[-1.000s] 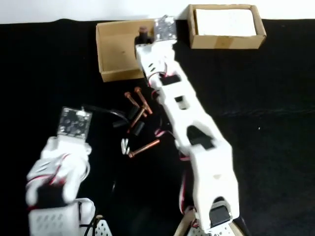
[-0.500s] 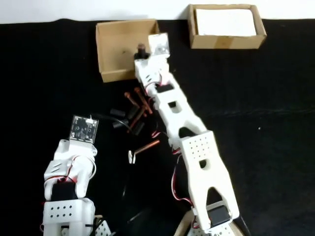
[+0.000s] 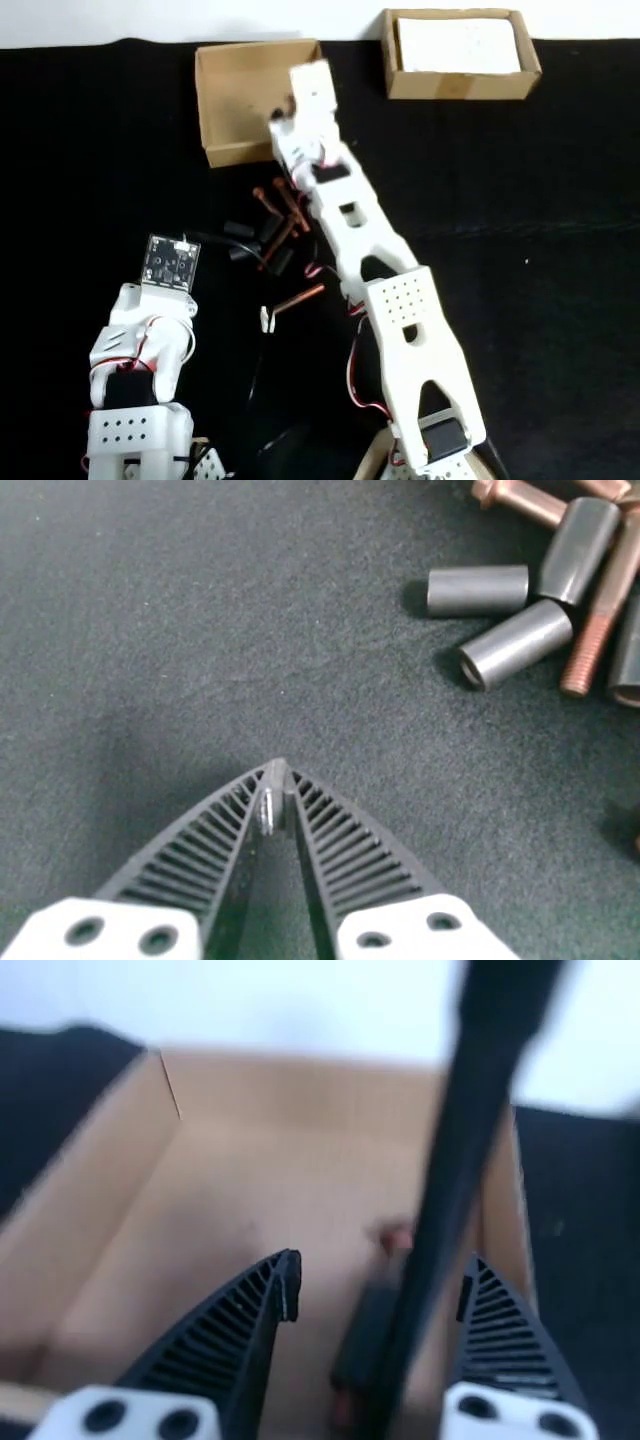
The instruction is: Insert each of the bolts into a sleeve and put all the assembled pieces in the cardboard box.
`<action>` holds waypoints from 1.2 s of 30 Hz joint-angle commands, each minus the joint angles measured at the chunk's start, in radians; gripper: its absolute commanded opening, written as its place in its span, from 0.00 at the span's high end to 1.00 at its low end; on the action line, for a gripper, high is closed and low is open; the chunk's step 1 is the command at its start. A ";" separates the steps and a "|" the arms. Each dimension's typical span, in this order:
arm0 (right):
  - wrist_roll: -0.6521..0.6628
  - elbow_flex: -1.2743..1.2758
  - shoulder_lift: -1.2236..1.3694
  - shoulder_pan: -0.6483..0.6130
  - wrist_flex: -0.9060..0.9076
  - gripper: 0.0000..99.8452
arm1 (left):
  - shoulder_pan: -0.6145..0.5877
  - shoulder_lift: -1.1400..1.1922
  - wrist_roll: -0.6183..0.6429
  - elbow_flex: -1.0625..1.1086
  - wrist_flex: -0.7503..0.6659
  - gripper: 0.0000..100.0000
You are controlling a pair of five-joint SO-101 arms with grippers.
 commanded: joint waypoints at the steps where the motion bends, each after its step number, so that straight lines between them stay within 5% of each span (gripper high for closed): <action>1: 0.012 -0.259 -0.022 -0.018 0.179 0.75 | -0.022 0.002 0.021 0.004 -0.011 0.95; 5: 0.012 -0.581 -0.022 -0.036 0.521 0.75 | -0.102 0.004 0.192 -0.022 -0.006 0.87; 10: 0.012 -0.869 -0.021 -0.054 0.903 0.75 | -0.107 0.005 0.195 -0.059 0.061 0.86; 19: -0.213 -0.892 -0.133 -0.038 1.526 0.75 | -0.104 0.173 0.157 -0.163 0.123 0.86; 28: -0.371 -0.808 -0.240 -0.166 1.534 0.76 | -0.104 0.980 0.110 -0.599 0.129 0.86; 36: -0.489 -0.248 -0.400 -0.236 1.531 0.87 | -0.110 1.379 0.107 -0.932 0.321 0.86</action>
